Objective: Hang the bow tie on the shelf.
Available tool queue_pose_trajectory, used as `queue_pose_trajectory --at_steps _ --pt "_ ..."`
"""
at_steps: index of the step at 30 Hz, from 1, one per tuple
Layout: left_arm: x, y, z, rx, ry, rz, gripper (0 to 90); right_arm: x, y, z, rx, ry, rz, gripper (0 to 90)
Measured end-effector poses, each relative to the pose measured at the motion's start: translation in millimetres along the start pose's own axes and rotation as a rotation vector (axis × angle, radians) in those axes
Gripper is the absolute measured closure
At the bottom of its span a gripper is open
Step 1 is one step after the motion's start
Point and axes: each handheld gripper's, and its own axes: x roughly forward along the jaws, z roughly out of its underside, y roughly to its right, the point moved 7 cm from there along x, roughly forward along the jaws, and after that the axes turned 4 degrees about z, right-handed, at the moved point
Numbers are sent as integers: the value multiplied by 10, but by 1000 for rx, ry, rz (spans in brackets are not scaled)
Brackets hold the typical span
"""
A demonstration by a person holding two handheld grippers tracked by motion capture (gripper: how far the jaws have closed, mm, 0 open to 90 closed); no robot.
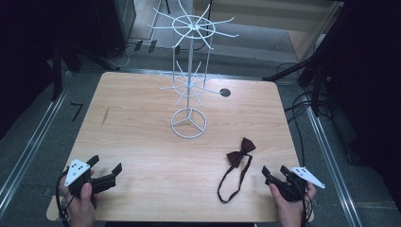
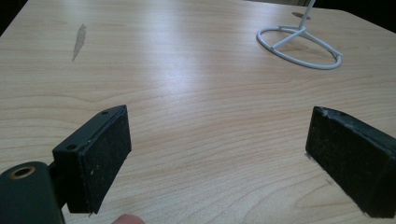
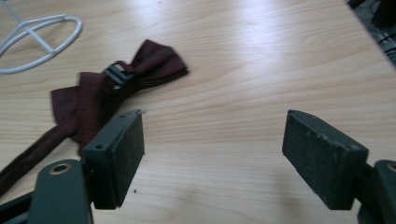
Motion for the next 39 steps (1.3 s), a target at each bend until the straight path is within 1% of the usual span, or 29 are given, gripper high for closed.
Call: queue_pose_trajectory --at_steps 2,3,4,8,11,12,13,14,15,16,17,18,21,22,23,26,27,28,30,31,33,34,35,36,37,38,39 --pt "1 0 0 -1 -1 1 73 6 -106 1 -12 -10 -19 194" --pt "1 0 0 -1 -1 1 73 6 -106 1 -12 -10 -19 194" --pt "3 1 0 1 -1 1 73 15 -215 5 -30 -18 -37 184" --pt "6 3 0 5 -3 0 73 34 -403 28 -56 -41 -63 157" --pt "5 3 0 7 -3 -1 73 56 -512 50 -64 -55 -66 141" --pt "5 3 0 7 -3 -1 73 56 -512 50 -64 -55 -66 141" --pt "7 4 0 8 -3 -2 73 65 -583 67 -65 -71 -75 135" --pt "7 4 0 8 -3 -2 73 65 -583 67 -65 -71 -75 135" --pt "7 5 0 8 -3 -3 73 78 -648 82 -75 -77 -75 123" --pt "8 6 1 10 -5 -3 73 80 -677 90 -69 -83 -69 112" --pt "8 6 1 10 -5 -3 73 80 -677 90 -69 -83 -69 112" --pt "9 8 1 11 -5 -4 73 87 -732 99 -66 -88 -71 82" --pt "10 11 1 9 -5 -3 73 110 -812 116 -62 -97 -76 38" --pt "11 11 1 10 -5 -4 73 110 -812 116 -62 -97 -76 38" --pt "11 12 1 12 -6 -3 73 129 -865 132 -63 -103 -75 18" --pt "12 12 1 13 -7 -3 73 157 -938 162 -67 -117 -77 9" --pt "12 12 2 15 -9 -3 73 166 -968 179 -64 -129 -81 3" --pt "12 12 2 15 -9 -3 73 177 -990 197 -67 -142 -77 0" --pt "13 13 2 17 -9 -2 73 190 -1014 212 -76 -149 -71 0" --pt "14 13 2 16 -9 -4 73 209 -1058 244 -99 -161 -50 0" --pt "14 13 2 17 -10 -4 73 219 -1081 263 -106 -170 -44 0" --pt "14 14 2 17 -10 -4 73 248 -1122 304 -129 -184 -32 0" --pt "14 14 2 17 -10 -4 73 248 -1122 304 -129 -184 -32 0" --pt "15 14 2 16 -9 -2 73 270 -1176 354 -166 -212 -35 16" --pt "14 14 2 16 -9 -2 73 265 -1201 360 -195 -215 -30 51" --pt "14 14 2 16 -9 -2 73 264 -1220 367 -217 -216 -23 64" --pt "14 13 3 15 -10 -2 73 264 -1230 376 -236 -216 -9 92"
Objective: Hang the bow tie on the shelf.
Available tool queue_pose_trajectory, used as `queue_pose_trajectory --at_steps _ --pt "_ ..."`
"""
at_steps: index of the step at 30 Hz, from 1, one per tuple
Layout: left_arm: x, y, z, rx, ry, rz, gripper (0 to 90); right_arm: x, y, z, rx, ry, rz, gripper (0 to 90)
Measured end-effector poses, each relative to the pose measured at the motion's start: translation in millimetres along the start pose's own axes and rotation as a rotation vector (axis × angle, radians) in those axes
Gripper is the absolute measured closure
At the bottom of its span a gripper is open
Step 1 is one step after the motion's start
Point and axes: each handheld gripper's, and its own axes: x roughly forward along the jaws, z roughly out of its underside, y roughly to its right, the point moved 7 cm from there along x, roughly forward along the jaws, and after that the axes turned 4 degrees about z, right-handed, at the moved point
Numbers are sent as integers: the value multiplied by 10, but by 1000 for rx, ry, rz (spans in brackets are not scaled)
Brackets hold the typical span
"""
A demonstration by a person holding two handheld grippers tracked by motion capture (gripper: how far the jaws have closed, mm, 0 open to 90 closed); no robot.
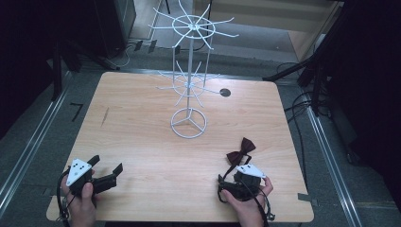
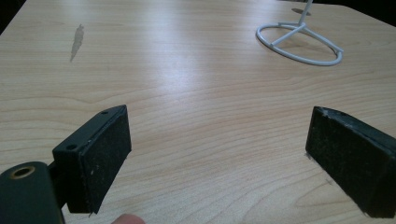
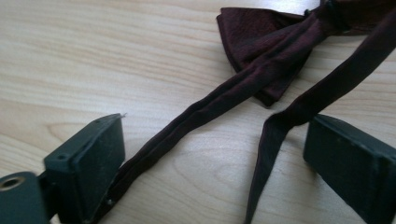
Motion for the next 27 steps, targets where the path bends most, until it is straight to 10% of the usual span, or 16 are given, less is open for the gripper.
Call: queue_pose_trajectory --at_steps 5,9,13,22,27 --pt "-1 0 -1 -2 2 0 73 -26 -21 6 -49 19 12 292" --pt "0 -1 -2 -5 4 2 73 -79 23 13 -61 53 -4 680" --pt "2 -1 -2 -7 4 1 73 -92 86 22 -65 55 -23 870" --pt "1 -5 -2 -10 3 5 73 -128 83 8 -57 76 -109 900" --pt "-3 -10 -1 -11 0 7 73 -291 -23 -139 -75 175 -177 900"
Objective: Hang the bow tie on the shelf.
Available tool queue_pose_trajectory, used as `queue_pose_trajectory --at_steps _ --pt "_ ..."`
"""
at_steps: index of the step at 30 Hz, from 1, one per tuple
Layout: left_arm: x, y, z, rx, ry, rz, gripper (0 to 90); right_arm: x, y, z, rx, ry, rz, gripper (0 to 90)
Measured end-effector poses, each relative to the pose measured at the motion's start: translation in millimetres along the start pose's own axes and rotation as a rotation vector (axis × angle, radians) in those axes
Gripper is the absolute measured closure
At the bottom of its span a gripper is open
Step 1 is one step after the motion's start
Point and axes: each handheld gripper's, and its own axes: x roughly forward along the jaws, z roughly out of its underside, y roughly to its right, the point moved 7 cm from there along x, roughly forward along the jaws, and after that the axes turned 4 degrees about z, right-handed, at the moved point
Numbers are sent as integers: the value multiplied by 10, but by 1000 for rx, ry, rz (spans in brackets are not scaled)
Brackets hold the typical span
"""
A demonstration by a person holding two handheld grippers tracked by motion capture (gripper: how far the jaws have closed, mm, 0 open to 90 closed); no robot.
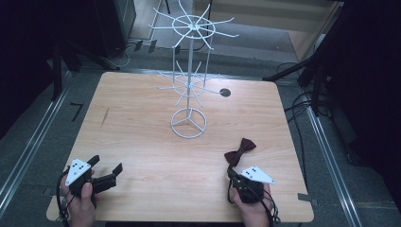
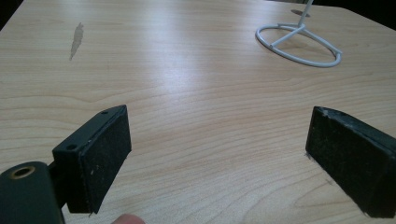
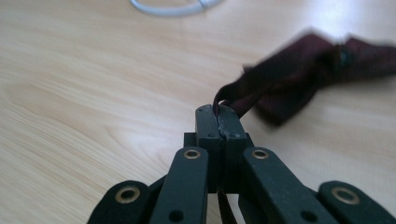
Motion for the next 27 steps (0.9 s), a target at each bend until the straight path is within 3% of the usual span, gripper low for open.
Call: queue_pose_trajectory --at_steps 2,6,15,27 --pt "-1 1 0 -1 1 0 73 -71 -44 -134 -25 67 -10 900" --pt "-4 -1 -2 -4 7 2 73 -122 -73 -279 -27 128 -11 900" --pt "-3 -1 -1 -5 5 4 73 -159 -68 -509 -16 184 -8 900" --pt "-1 -6 -1 -8 3 4 73 -216 -234 -874 -81 238 -24 900"
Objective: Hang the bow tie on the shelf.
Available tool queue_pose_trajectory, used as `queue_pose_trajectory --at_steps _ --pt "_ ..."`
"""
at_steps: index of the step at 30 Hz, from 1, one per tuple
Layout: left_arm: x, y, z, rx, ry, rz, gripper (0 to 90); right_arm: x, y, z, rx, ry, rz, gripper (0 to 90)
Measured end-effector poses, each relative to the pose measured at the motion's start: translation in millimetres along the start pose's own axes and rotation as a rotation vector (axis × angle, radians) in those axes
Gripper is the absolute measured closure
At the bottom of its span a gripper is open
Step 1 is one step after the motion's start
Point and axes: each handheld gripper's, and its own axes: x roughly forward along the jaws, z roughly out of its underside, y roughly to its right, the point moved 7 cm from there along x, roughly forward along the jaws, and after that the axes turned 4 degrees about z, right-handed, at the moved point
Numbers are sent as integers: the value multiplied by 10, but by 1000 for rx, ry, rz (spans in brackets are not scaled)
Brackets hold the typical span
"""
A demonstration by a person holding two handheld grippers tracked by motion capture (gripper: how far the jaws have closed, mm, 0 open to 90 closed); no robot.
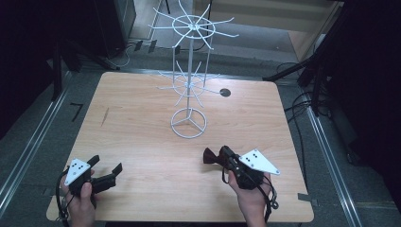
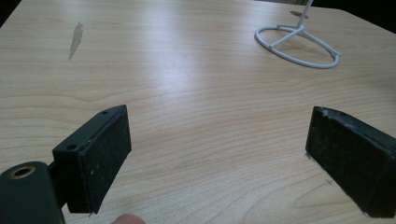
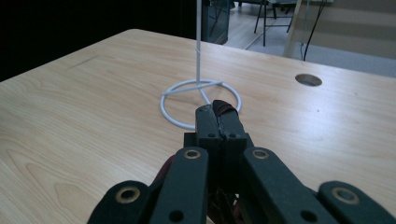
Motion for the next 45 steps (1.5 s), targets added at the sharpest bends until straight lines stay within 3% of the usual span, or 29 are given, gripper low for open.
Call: queue_pose_trajectory --at_steps 15,27,45 --pt "3 -2 -3 -8 2 1 73 149 -195 -415 -58 46 -27 900" --pt "4 -4 -5 -8 7 2 73 273 -208 -661 -44 64 -53 900" --pt "6 -6 -7 -10 6 4 73 449 -305 -1018 -81 78 -78 900"
